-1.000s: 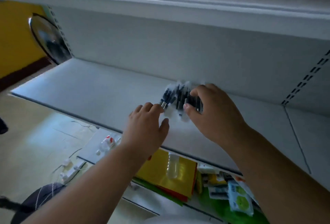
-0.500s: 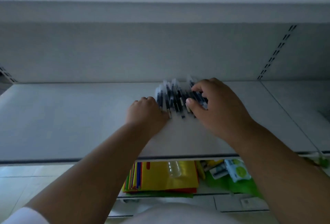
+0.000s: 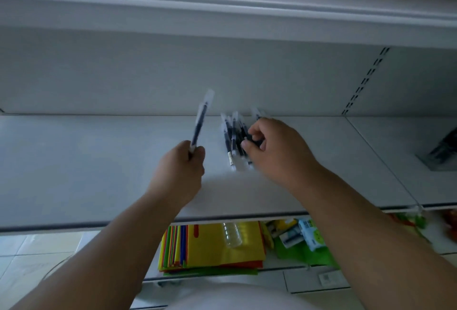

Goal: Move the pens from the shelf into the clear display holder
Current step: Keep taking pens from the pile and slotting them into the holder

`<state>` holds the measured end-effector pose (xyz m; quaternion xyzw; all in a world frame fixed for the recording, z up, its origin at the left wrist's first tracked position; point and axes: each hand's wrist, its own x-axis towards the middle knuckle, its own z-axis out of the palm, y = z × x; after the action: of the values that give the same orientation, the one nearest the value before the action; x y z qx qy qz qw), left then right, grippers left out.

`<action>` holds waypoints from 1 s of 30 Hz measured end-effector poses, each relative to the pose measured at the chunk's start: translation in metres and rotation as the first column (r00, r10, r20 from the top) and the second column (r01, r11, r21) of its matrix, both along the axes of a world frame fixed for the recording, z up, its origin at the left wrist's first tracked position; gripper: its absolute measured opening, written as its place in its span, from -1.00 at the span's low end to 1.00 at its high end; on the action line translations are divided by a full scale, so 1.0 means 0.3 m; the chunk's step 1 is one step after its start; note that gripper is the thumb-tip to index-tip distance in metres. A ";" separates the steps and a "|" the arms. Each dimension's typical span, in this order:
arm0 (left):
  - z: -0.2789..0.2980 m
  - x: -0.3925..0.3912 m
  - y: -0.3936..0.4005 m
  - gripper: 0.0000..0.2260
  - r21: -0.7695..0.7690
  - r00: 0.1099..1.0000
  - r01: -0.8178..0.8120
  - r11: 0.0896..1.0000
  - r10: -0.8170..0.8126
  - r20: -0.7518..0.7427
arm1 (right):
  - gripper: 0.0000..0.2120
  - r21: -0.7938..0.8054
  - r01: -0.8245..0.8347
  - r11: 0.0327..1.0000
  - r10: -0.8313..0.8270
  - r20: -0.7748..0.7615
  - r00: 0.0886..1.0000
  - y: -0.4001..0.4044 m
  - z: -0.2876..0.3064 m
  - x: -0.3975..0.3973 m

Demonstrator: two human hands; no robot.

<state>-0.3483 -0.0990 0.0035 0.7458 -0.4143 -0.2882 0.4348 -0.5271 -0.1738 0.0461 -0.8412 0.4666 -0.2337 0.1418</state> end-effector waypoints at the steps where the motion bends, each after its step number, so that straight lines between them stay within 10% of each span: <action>1: 0.002 -0.004 0.030 -0.78 -0.055 0.974 -0.040 0.998 0.027 -0.227 | -0.82 0.031 0.008 0.999 -0.007 -0.015 1.000 -0.015 -0.012 0.019; 4: 0.007 -0.016 0.107 -0.73 -0.119 0.892 -0.036 0.992 -0.022 -0.451 | -0.78 0.090 0.020 0.996 -0.011 -0.100 0.995 -0.068 -0.038 0.084; 15: 0.014 -0.009 0.213 -0.71 -0.083 0.909 0.027 0.996 -0.059 -0.412 | -0.76 0.123 0.146 0.982 -0.118 -0.210 0.971 -0.116 -0.122 0.168; 30: 0.040 -0.117 0.123 -0.77 -0.129 0.857 0.065 0.989 -0.121 -0.500 | -0.93 0.500 0.012 0.866 -0.258 0.426 0.867 0.059 0.003 -0.080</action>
<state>-0.3833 -0.0621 0.0155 0.5984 -0.3361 -0.4718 0.5535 -0.5511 -0.1561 0.0471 -0.6585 0.5194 -0.3208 0.4401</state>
